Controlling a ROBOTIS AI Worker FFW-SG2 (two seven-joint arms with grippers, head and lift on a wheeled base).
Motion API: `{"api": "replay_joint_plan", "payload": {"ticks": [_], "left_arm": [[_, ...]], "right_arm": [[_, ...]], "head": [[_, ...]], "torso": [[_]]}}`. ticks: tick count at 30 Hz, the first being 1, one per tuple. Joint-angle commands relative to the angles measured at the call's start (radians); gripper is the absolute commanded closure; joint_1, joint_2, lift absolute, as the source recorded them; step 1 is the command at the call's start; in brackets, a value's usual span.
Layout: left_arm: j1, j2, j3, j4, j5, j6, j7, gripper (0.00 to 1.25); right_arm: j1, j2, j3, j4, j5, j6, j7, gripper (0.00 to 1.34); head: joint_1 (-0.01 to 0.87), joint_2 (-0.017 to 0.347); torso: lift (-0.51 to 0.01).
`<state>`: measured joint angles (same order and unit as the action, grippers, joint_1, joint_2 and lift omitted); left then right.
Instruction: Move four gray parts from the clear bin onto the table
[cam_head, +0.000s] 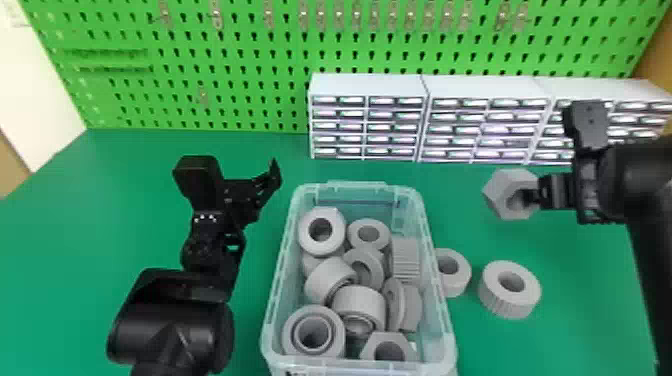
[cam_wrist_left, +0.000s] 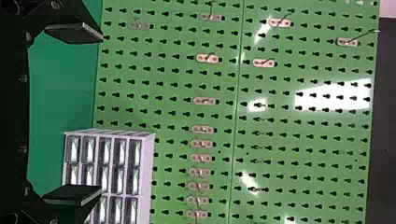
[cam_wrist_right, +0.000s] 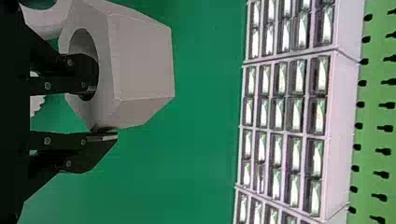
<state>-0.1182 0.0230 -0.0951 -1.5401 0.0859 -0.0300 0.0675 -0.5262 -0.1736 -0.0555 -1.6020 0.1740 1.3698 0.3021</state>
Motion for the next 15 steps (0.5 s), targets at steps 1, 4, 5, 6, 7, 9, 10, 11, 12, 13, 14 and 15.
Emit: {"api": "replay_joint_plan", "payload": {"ticks": [1, 4, 5, 6, 7, 9, 10, 11, 12, 13, 14, 15], "left_arm": [[-0.001, 0.0, -0.003, 0.0, 0.0, -0.002, 0.0, 0.14], [-0.001, 0.0, -0.006, 0.0, 0.0, -0.002, 0.0, 0.14], [-0.001, 0.0, -0.006, 0.0, 0.0, -0.001, 0.0, 0.14], [-0.001, 0.0, -0.006, 0.0, 0.0, -0.002, 0.0, 0.14], [-0.001, 0.0, -0.006, 0.0, 0.0, -0.002, 0.0, 0.14], [-0.001, 0.0, -0.006, 0.0, -0.001, -0.002, 0.0, 0.14], [-0.001, 0.0, -0.006, 0.0, 0.0, -0.002, 0.0, 0.14], [-0.001, 0.0, -0.008, 0.0, 0.0, -0.002, 0.0, 0.14], [-0.001, -0.002, -0.008, 0.0, -0.001, -0.002, 0.0, 0.14], [-0.001, 0.0, -0.008, 0.0, -0.001, -0.002, 0.0, 0.14], [-0.001, 0.0, -0.008, 0.0, -0.001, -0.002, 0.0, 0.14], [-0.001, -0.002, -0.008, 0.002, -0.001, -0.002, 0.0, 0.14]], "right_arm": [[0.0, -0.001, -0.011, 0.033, -0.001, -0.006, 0.0, 1.0], [-0.005, -0.003, -0.011, 0.062, -0.011, -0.018, 0.0, 1.0], [-0.008, -0.004, -0.009, 0.076, -0.024, -0.023, 0.0, 1.0], [-0.011, -0.006, -0.004, 0.088, -0.03, -0.028, 0.0, 1.0], [-0.014, -0.006, 0.0, 0.099, -0.034, -0.029, 0.0, 1.0], [-0.02, -0.006, 0.012, 0.12, -0.036, -0.035, 0.0, 1.0], [-0.023, -0.006, 0.017, 0.129, -0.036, -0.038, 0.0, 1.0], [-0.028, -0.004, 0.022, 0.143, -0.036, -0.041, 0.0, 1.0], [-0.029, -0.003, 0.026, 0.155, -0.036, -0.044, 0.0, 1.0], [-0.032, -0.003, 0.029, 0.165, -0.036, -0.047, 0.0, 1.0], [-0.035, -0.003, 0.031, 0.175, -0.036, -0.052, 0.0, 1.0], [-0.037, -0.001, 0.034, 0.188, -0.037, -0.057, 0.0, 1.0]], "head": [[0.693, 0.072], [0.693, 0.072], [0.693, 0.072], [0.693, 0.072], [0.693, 0.072], [0.693, 0.072], [0.693, 0.072], [0.693, 0.072], [0.693, 0.072], [0.693, 0.072], [0.693, 0.072], [0.693, 0.072]], "torso": [[-0.052], [-0.052], [-0.052], [-0.052], [-0.052], [-0.052], [-0.052], [-0.052], [-0.052], [-0.052], [-0.052], [-0.052]]}}
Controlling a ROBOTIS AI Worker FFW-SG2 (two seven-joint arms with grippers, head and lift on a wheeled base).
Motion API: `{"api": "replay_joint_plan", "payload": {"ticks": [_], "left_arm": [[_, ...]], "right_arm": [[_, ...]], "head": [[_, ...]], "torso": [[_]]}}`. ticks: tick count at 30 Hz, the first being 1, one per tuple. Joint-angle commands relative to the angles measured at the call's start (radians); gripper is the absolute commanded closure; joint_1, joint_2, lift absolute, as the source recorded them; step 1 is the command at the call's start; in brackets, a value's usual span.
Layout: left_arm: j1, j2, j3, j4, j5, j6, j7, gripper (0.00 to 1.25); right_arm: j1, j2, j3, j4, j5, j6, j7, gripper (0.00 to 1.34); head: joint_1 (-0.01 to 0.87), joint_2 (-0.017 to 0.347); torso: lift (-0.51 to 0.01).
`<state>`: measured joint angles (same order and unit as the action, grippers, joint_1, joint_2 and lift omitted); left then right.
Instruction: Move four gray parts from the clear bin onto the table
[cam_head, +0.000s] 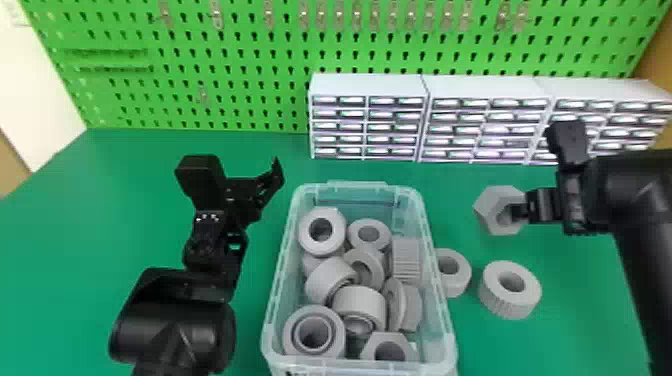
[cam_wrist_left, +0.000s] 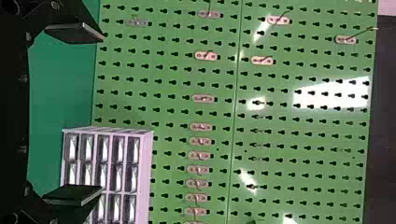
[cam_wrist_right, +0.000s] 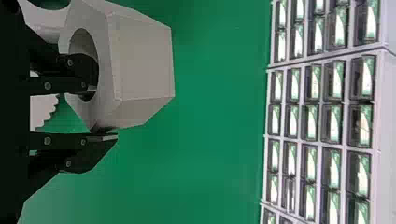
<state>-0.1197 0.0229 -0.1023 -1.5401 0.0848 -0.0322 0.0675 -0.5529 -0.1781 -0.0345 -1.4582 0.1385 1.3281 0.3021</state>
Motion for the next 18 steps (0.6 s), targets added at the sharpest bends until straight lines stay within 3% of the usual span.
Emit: {"api": "replay_joint_plan", "payload": {"ticks": [1, 18], "left_arm": [[0.0, 0.0, 0.0, 0.0, 0.0, 0.0, 0.0, 0.14], [0.0, 0.0, 0.0, 0.0, 0.0, 0.0, 0.0, 0.14]], "right_arm": [[-0.015, 0.003, 0.016, 0.055, -0.002, -0.02, 0.0, 1.0], [-0.021, 0.008, 0.018, 0.188, 0.0, -0.099, 0.0, 1.0]], "head": [[0.693, 0.072], [0.693, 0.072]], "torso": [[-0.052], [-0.052]]}}
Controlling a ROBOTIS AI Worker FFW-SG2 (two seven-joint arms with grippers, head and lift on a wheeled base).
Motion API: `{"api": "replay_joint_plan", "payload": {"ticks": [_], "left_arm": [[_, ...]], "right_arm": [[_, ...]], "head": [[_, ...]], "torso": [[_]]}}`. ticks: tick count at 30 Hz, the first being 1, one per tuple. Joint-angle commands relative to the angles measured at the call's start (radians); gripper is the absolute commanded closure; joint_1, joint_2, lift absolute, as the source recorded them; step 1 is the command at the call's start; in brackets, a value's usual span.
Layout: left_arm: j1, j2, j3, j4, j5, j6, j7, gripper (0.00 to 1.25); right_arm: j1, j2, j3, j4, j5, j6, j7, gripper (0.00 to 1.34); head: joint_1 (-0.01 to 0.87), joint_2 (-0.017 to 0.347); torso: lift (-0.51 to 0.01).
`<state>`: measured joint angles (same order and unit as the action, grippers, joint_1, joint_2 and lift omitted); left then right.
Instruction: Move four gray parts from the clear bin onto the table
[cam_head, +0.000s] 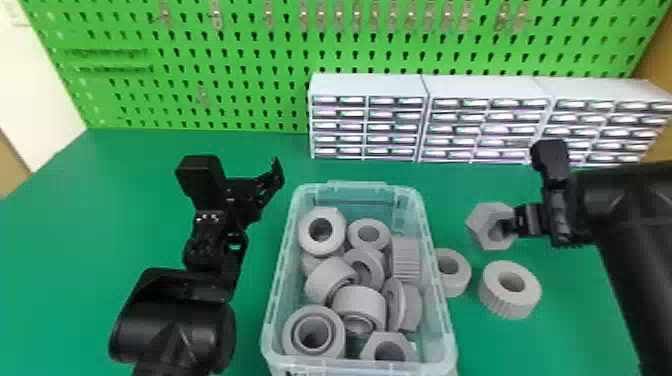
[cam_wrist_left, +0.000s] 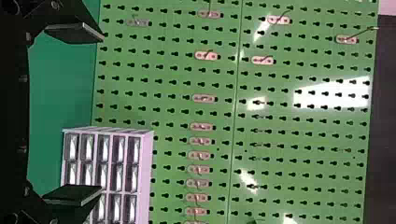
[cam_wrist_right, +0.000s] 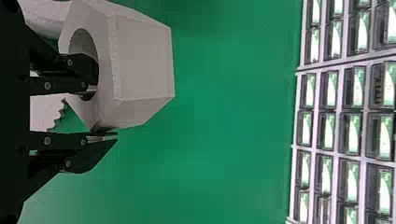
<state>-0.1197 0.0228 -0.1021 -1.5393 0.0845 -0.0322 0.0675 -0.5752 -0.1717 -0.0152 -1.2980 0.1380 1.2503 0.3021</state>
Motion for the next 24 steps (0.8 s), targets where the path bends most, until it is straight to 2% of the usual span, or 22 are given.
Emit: {"api": "replay_joint_plan", "payload": {"ticks": [1, 24], "left_arm": [[0.0, 0.0, -0.001, 0.001, 0.0, 0.0, 0.0, 0.14], [-0.002, 0.0, -0.007, 0.001, 0.0, -0.002, 0.0, 0.14]], "right_arm": [[0.001, 0.001, -0.002, 0.032, 0.0, -0.023, 0.0, 1.0], [0.0, 0.012, -0.002, 0.114, -0.003, -0.123, 0.0, 1.0]], "head": [[0.693, 0.072], [0.693, 0.072]], "torso": [[-0.052], [-0.052]]}}
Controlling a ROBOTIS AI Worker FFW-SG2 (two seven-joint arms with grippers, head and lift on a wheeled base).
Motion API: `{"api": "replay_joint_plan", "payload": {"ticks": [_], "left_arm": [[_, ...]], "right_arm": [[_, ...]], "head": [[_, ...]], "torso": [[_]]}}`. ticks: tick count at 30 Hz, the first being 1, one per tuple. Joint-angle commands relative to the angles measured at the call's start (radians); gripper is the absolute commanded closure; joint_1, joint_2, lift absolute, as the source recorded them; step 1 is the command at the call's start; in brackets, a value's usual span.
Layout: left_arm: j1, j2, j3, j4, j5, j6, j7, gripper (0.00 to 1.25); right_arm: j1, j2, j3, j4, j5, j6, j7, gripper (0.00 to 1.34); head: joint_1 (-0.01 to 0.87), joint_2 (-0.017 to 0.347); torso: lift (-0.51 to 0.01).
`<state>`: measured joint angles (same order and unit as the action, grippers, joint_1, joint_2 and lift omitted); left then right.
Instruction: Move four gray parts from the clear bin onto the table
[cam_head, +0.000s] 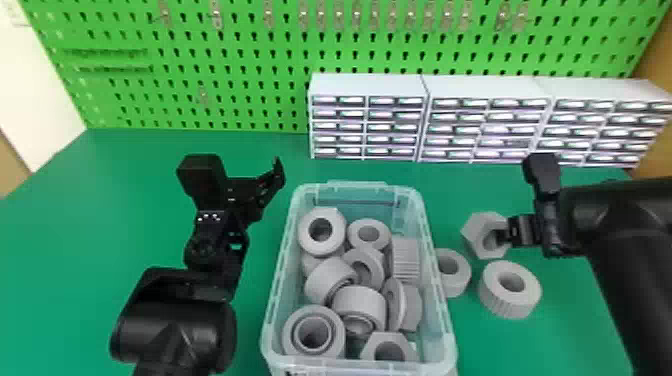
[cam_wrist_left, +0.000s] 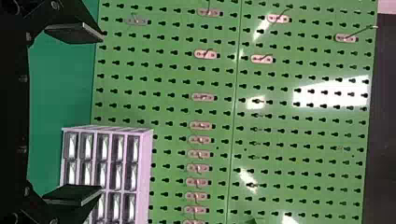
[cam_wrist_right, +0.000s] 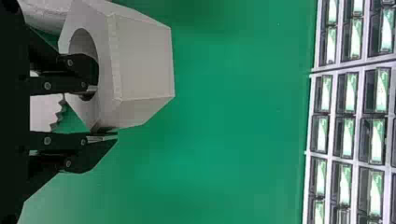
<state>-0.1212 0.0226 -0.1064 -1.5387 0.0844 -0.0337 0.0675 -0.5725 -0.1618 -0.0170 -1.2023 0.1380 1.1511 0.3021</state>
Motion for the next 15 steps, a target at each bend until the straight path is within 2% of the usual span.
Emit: {"api": "replay_joint_plan", "payload": {"ticks": [1, 15], "left_arm": [[0.0, 0.0, -0.003, 0.0, 0.0, 0.0, 0.0, 0.14], [0.0, 0.0, -0.004, 0.0, 0.002, 0.0, 0.0, 0.14]], "right_arm": [[-0.003, 0.002, 0.0, 0.021, -0.005, -0.024, 0.0, 1.0], [-0.018, 0.002, 0.023, 0.059, -0.011, -0.024, 0.0, 1.0]], "head": [[0.693, 0.072], [0.693, 0.072]], "torso": [[-0.052], [-0.052]]}}
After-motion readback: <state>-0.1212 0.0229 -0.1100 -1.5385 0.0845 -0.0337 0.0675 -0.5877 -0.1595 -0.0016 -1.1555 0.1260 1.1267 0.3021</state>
